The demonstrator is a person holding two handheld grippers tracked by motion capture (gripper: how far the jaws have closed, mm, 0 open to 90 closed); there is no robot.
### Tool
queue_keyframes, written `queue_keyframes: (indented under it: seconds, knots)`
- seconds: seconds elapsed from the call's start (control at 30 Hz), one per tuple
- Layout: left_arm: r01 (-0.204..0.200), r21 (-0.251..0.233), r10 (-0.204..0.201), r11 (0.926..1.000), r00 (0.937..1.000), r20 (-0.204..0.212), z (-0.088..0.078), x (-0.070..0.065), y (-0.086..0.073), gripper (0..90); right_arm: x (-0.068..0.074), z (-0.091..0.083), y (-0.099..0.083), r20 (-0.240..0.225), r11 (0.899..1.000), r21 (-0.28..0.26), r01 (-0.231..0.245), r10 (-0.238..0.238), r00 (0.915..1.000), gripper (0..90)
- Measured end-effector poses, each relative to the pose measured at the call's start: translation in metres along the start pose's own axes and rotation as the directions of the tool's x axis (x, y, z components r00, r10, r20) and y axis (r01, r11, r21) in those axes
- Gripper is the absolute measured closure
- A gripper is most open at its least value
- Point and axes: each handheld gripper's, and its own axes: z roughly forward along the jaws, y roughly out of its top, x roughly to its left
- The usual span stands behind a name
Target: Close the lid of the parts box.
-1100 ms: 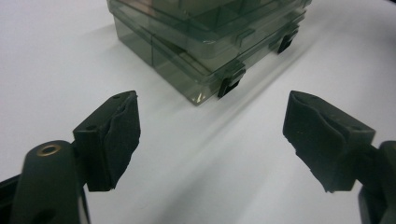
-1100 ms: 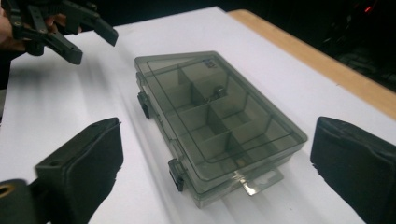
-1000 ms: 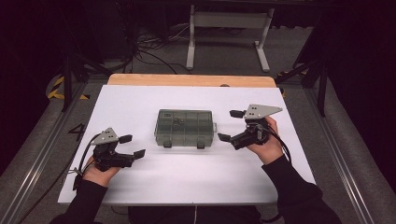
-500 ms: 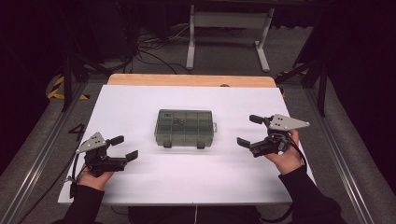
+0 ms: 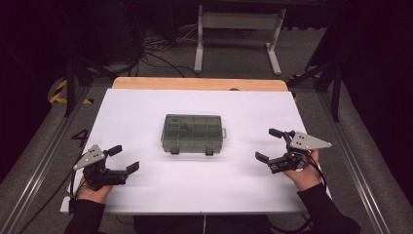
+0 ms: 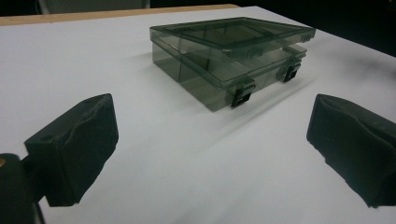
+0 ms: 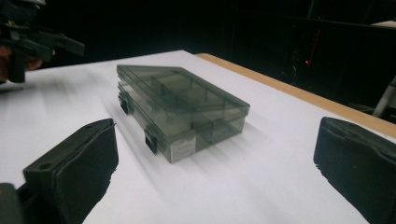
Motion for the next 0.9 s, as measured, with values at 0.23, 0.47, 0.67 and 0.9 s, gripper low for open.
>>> queue_keyframes:
  seconds: [0.23,0.47,0.67,0.9]
  knots:
    - [0.002,-0.008,-0.002,1.0000,0.9998,0.018,0.000,0.001,-0.002,1.2,0.003,-0.002,-0.020,0.009,1.000,-0.024,0.012,-0.012,0.9999,0.5]
    - [0.028,-0.008,-0.028,0.9996,0.9991,0.032,0.002,0.006,-0.005,0.7,0.005,-0.002,-0.034,0.027,0.999,0.048,0.010,-0.011,0.9996,0.5]
    - [0.038,-0.013,-0.037,0.9992,0.9986,0.039,0.003,0.008,-0.005,0.4,0.003,-0.006,-0.050,0.030,0.999,-0.048,-0.020,0.021,0.9993,0.5]
    - [0.031,-0.019,-0.030,0.9994,0.9989,0.037,0.003,0.008,-0.004,0.5,0.002,-0.006,-0.051,0.036,0.998,-0.048,-0.028,0.030,0.9989,0.5]
